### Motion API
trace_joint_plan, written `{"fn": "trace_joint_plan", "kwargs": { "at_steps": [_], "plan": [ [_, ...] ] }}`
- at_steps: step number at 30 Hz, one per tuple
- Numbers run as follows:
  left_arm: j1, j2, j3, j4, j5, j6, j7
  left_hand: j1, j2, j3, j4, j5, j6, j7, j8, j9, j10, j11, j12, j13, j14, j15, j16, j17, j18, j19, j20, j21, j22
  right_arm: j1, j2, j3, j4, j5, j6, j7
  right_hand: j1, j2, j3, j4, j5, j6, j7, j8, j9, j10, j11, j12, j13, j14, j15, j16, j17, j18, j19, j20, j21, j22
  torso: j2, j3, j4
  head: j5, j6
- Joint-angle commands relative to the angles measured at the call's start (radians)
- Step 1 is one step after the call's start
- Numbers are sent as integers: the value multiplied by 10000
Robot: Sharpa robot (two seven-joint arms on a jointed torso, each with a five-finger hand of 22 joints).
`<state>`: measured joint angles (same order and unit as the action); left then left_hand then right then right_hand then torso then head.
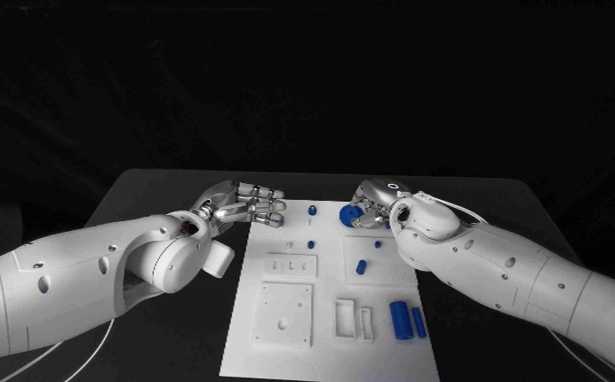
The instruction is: Assemble the parts on the task board
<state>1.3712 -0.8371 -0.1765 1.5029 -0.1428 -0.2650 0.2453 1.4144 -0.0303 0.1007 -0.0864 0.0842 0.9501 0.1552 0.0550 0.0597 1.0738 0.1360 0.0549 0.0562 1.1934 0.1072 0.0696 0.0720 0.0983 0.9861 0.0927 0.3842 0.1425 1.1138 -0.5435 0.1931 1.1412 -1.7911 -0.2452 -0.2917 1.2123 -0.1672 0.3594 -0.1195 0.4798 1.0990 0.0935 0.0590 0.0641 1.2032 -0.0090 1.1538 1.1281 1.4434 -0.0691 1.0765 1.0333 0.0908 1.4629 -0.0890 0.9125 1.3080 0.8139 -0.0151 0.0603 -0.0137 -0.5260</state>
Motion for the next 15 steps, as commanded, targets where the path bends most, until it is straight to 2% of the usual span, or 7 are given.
{"fn": "trace_joint_plan", "kwargs": {
  "at_steps": [1,9,15],
  "plan": [
    [12,1,7,20,-51,85,70,-31,22,-25,-45,30,-75,29,51,7,-35,33,47,15,-51,39,-26,17,24,-54,17,61,-9,2,-74,2,355,-152,-260,-237,-25,-12,-11,69,-84,80,3,26,-14,71,20,9,13,31,-73,0,-10,-115,359,-66,62,1152,1,5,-15,7,6],
    [12,28,7,-42,-52,89,83,-31,22,-25,-45,30,-75,29,51,7,-35,33,47,15,-51,39,-26,17,24,-54,17,61,-9,-61,-106,3,1066,-272,-594,-382,70,-40,-134,258,-192,79,-5,27,-14,95,15,-6,29,33,-76,15,-16,-102,372,-65,86,1157,14,9,8,4,4],
    [11,35,7,-79,-52,80,84,-31,22,-19,-40,40,-91,32,50,6,-35,34,46,15,-48,39,-25,17,26,-48,16,71,-28,-110,-8,3,1286,-355,-795,-448,87,-49,-116,288,-277,84,-6,28,-14,95,17,-11,31,27,-78,-3,-37,-97,369,-66,67,1152,11,4,9,10,23]
  ]
}}
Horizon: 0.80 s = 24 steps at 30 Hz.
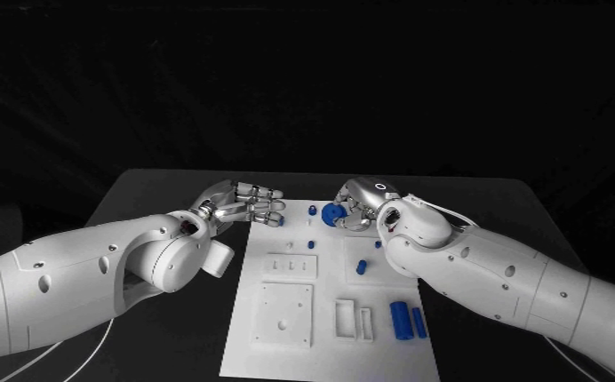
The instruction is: Assemble the parts on the task board
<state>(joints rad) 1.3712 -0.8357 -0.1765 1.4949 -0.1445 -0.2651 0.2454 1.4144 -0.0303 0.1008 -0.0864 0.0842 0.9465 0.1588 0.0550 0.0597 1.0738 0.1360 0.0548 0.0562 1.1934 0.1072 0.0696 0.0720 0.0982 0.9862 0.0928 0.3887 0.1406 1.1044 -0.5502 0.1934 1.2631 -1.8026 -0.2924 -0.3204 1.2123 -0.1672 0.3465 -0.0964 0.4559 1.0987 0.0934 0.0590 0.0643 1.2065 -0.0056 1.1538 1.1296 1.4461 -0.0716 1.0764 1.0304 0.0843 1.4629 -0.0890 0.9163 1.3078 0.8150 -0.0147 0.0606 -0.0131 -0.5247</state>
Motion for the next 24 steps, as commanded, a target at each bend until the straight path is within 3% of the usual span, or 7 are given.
{"fn": "trace_joint_plan", "kwargs": {
  "at_steps": [1,12,23,24],
  "plan": [
    [11,24,7,-1,-35,80,84,-31,22,-19,-40,40,-56,-4,50,6,-35,34,46,15,-48,39,-25,17,26,-48,15,27,-9,-23,103,1,65,-247,-339,-163,87,-49,12,57,-38,87,-5,28,-15,63,-18,-10,15,1,-52,-2,-8,-33,369,-67,29,1154,-1,-3,7,7,16],
    [11,86,7,-39,-36,83,89,-31,22,-19,-40,40,-56,-4,50,6,-35,34,46,15,-48,39,-25,17,26,-48,15,27,-9,-101,822,-13,-404,-332,-463,-262,110,-54,34,71,-80,81,-3,26,-16,54,-17,-24,9,-3,-51,-20,-30,-33,373,-65,48,1159,6,2,32,3,26],
    [11,142,7,-68,-38,88,88,-31,22,-19,-40,40,-56,-4,50,6,-35,34,46,15,-48,39,-25,17,26,-48,15,27,-9,-111,1404,-128,-947,-354,-418,-398,134,-56,68,79,-129,51,8,26,-16,38,-12,-43,1,-7,-50,-63,-84,-33,373,-64,25,1155,-1,-8,6,14,-9],
    [11,150,7,-71,-38,88,88,-31,22,-19,-40,40,-56,-4,50,6,-35,34,46,15,-48,39,-25,17,26,-48,15,27,-9,-111,1473,-156,-1029,-354,-398,-400,134,-56,68,79,-129,51,8,26,-16,38,-12,-43,1,-7,-50,-63,-84,-33,373,-64,25,1155,1,3,-2,17,3]
  ]
}}
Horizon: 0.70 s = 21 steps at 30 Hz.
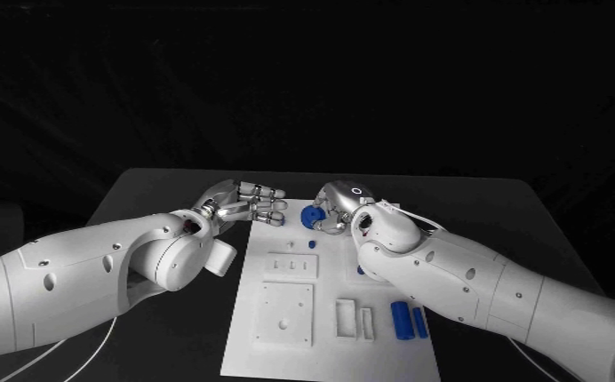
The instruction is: Assemble the parts on the task board
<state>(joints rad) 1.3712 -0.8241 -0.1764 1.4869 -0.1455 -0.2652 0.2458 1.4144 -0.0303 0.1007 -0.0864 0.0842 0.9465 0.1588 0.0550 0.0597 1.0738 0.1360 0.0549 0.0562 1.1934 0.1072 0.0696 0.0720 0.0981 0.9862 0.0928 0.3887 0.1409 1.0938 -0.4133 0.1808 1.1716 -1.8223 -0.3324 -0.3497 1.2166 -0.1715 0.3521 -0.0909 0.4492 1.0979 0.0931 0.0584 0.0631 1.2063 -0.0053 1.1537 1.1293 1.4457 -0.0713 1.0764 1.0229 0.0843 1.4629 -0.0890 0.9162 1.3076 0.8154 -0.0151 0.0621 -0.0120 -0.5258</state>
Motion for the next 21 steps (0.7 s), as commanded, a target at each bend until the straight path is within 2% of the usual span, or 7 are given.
{"fn": "trace_joint_plan", "kwargs": {
  "at_steps": [1,7,9,13,17,21],
  "plan": [
    [11,38,7,7,-29,90,83,-31,22,-19,-40,40,-55,-3,50,6,-35,34,46,15,-48,39,-25,17,27,-48,15,27,-11,-5,136,-48,-154,-156,13,-106,93,-13,8,22,-74,55,12,32,-4,36,-14,-46,1,-3,-52,-63,-9,-33,373,-63,24,1157,0,7,-16,8,17],
    [12,93,7,-15,-30,103,84,-31,22,-19,-40,40,-55,-3,50,6,-35,34,46,15,-48,39,-25,17,27,-48,15,27,-11,-6,437,-309,-586,-135,84,-77,100,-4,-15,24,-126,36,14,33,-4,28,-11,-54,-3,-3,-50,-75,-26,-31,371,-61,7,1154,8,19,24,29,8],
    [12,104,7,-28,-30,103,82,-31,22,-19,-40,40,-55,-3,50,6,-35,34,46,15,-48,39,-25,17,27,-48,15,27,-11,-6,526,-371,-710,-156,129,-85,95,3,-29,32,-150,16,20,31,-5,12,-6,-69,-15,-4,-47,-83,-35,-31,371,-58,4,1154,2,22,6,57,-2],
    [12,123,7,-43,-30,106,81,-31,22,-19,-40,40,-55,-3,50,6,-35,34,46,15,-48,39,-25,17,27,-48,15,27,-11,-4,633,-432,-862,-148,272,-112,86,7,-70,48,-216,-1,24,32,-4,-18,0,-99,-41,-12,-42,-115,-68,-29,362,-52,-49,1142,5,12,31,14,2],
    [12,136,7,-54,-30,105,79,-31,22,-19,-40,40,-55,-3,50,6,-35,34,46,15,-48,39,-25,17,27,-48,15,27,-11,-2,714,-471,-1004,-137,308,-139,98,15,-151,77,-325,-73,41,32,-5,-41,12,-130,-72,-13,-35,-145,-98,-28,360,-48,-81,1138,11,16,6,42,-4],
    [12,145,7,-58,-30,106,75,-31,22,-19,-40,40,-55,-3,50,6,-35,34,46,15,-48,39,-25,17,27,-48,15,27,-11,-2,791,-502,-1146,-90,243,-148,108,39,-305,169,-1001,-200,66,30,-8,-96,38,-205,-153,-16,-16,-171,-122,-16,358,-33,-132,1130,19,23,-6,40,5]
  ]
}}
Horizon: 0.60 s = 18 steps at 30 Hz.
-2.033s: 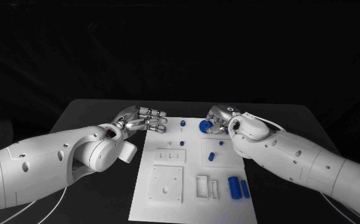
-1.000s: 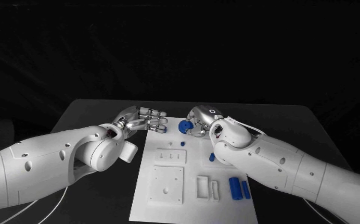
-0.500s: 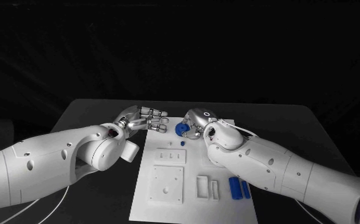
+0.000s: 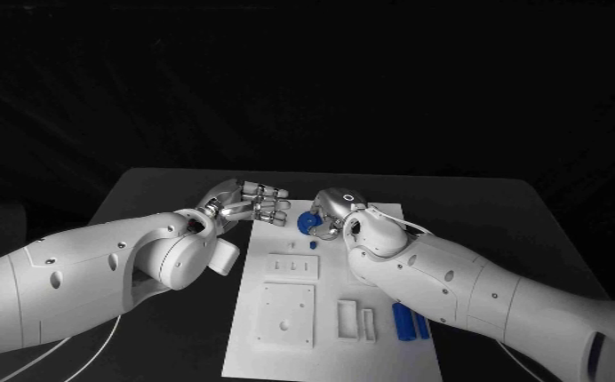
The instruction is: Assemble the parts on the task board
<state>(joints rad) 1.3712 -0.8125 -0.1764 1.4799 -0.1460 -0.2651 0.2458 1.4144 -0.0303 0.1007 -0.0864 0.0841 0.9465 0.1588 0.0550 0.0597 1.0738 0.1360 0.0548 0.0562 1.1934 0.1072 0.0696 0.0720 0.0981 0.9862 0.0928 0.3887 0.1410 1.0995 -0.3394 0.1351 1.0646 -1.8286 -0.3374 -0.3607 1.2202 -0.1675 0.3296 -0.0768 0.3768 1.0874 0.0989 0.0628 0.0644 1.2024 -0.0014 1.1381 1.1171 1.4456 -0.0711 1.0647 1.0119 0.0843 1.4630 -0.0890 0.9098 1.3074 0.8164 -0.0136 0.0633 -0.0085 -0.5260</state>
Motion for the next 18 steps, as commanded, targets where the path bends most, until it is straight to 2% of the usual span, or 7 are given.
{"fn": "trace_joint_plan", "kwargs": {
  "at_steps": [1,5,8,10,12,15,18],
  "plan": [
    [12,32,7,10,-25,105,74,-31,22,-19,-40,40,-55,-3,50,6,-35,35,46,15,-48,39,-26,17,28,-49,15,26,-12,-59,67,-52,-100,-5,275,-35,60,7,-122,66,-470,-131,15,-15,-21,-70,6,-70,-52,-17,-12,-62,-19,-13,357,-29,-80,1129,9,8,-18,5,7],
    [12,49,7,-3,-25,109,69,-31,22,-19,-40,40,-55,-3,50,6,-35,35,46,15,-48,39,-26,17,28,-49,15,26,-12,-59,129,-81,-165,100,252,14,43,33,-405,460,-1085,-218,26,-10,-20,-100,29,-113,-122,-19,8,-102,-55,12,364,0,-147,1119,1,5,-6,-6,18],
    [12,55,7,-6,-25,109,67,-31,22,-19,-40,40,-55,-3,50,6,-35,35,46,15,-48,39,-26,17,28,-49,15,26,-12,-58,134,-101,-169,232,238,75,-276,15,-780,1417,-1445,-309,23,-10,-20,-137,48,-135,-186,-17,25,-133,-82,25,380,20,-211,1117,-2,-1,-1,-11,17],
    [12,53,7,-6,-25,108,66,-31,22,-19,-40,40,-55,-3,50,6,-35,35,46,15,-48,39,-26,17,28,-49,15,26,-12,-58,115,-107,-156,297,210,97,-589,-82,-801,1906,-1650,-356,17,-4,-16,-150,54,-135,-206,-17,24,-136,-85,29,393,21,-221,1120,-2,3,-5,5,22],
    [12,49,7,-7,-25,106,65,-31,22,-19,-40,40,-55,-3,50,6,-35,35,46,15,-48,39,-26,17,28,-49,15,26,-12,-58,81,-111,-130,365,181,115,-809,-136,-896,2242,-1905,-380,17,-3,-15,-153,61,-135,-221,-17,32,-128,-78,31,397,27,-240,1119,-1,11,-11,15,25],
    [12,36,7,-1,-25,103,65,-31,22,-19,-40,40,-55,-3,50,6,-35,35,46,15,-48,39,-26,17,28,-49,15,26,-12,-58,-11,-115,-29,442,55,141,-751,-198,-1384,3054,-1899,-400,17,2,-12,-156,70,-118,-241,-11,31,-118,-74,33,413,34,-241,1124,-1,12,-28,28,30],
    [12,26,7,0,-25,101,66,-31,22,-19,-40,40,-55,-3,50,6,-35,35,46,15,-48,39,-26,17,28,-49,15,26,-12,-59,-158,-116,155,505,-220,160,-743,-219,-1565,3321,-1870,-409,16,-2,-14,-140,67,-103,-242,-12,34,-109,-68,33,424,29,-224,1129,1,16,-36,37,36]
  ]
}}
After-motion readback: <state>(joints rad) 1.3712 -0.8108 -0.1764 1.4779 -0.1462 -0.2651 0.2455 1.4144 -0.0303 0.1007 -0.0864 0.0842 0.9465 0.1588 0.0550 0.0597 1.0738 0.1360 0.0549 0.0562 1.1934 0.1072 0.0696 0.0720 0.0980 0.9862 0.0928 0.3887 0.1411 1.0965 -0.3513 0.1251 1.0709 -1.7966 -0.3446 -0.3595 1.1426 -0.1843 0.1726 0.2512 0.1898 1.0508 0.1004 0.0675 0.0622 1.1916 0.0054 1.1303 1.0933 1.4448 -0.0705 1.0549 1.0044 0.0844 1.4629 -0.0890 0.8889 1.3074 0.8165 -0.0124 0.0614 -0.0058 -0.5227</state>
